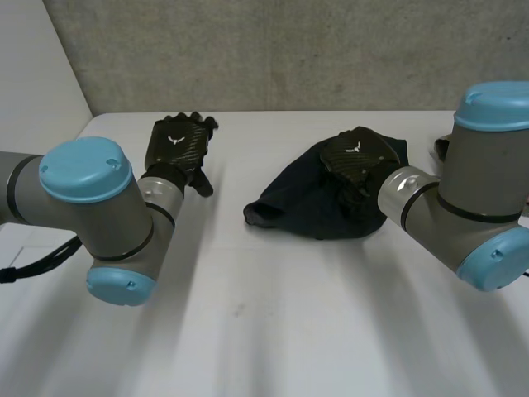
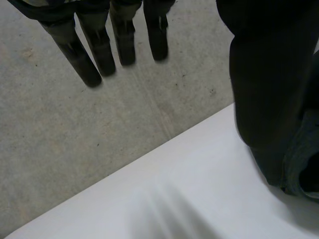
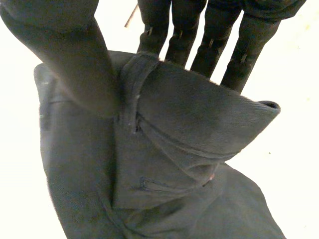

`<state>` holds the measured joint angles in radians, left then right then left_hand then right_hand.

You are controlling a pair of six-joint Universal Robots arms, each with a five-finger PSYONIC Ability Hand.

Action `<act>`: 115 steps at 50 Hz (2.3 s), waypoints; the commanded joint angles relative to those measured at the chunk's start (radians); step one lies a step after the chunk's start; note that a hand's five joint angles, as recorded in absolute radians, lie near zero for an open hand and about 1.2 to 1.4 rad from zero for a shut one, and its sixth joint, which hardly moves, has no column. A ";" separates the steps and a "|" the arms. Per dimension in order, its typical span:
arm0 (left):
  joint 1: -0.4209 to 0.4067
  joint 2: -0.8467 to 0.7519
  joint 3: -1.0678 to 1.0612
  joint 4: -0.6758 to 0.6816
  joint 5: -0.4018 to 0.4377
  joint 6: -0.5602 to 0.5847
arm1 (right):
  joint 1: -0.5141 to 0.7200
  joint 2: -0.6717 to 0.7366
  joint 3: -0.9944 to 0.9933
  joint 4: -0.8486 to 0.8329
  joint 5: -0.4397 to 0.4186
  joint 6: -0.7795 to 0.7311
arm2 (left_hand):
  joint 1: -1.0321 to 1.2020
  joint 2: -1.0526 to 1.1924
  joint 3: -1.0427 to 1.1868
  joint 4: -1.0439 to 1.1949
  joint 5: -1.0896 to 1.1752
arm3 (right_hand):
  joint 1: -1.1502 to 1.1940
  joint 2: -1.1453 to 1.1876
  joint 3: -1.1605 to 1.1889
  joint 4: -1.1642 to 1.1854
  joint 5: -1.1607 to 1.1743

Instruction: Fold the laundry.

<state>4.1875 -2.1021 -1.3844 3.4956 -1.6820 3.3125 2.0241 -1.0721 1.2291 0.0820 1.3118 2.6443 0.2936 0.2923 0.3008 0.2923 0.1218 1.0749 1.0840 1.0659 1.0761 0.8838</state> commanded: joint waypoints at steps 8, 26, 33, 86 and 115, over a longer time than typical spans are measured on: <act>0.117 -0.042 0.087 -0.211 0.340 0.056 | 0.024 -0.045 -0.094 0.074 0.009 0.071 | -0.119 -0.118 -0.126 -0.118 -0.122 | 0.321 0.312 0.330 0.320 0.338; 0.025 -0.334 0.488 -0.425 0.346 0.030 | 0.133 -0.189 -0.129 0.142 0.027 0.102 | 0.303 0.304 0.296 0.304 0.300 | 0.321 0.312 0.330 0.320 0.338; 0.052 -0.268 0.522 -0.420 0.182 -0.097 | 0.058 -0.152 -0.146 0.107 0.037 0.089 | 1.103 1.104 1.095 1.104 1.100 | 0.321 0.312 0.330 0.320 0.338; -0.251 0.010 0.326 -0.409 -0.005 -0.076 | -0.266 -0.006 0.004 -0.118 0.083 0.169 | -0.119 -0.118 -0.126 -0.118 -0.122 | -0.900 -0.909 -0.891 -0.902 -0.884; 0.175 -0.105 0.076 -0.556 0.196 0.131 | 0.059 -0.055 0.544 -0.378 0.233 -0.119 | -0.054 -0.052 -0.061 -0.052 -0.057 | -0.557 -0.566 -0.548 -0.558 -0.541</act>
<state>4.3736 -2.1436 -1.3509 2.9350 -1.5029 3.4515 2.0722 -1.2087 1.7371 -0.0550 1.5347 2.5214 0.1988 0.2041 0.2085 0.1995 0.0492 0.3802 0.3523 0.3836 0.3787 0.2182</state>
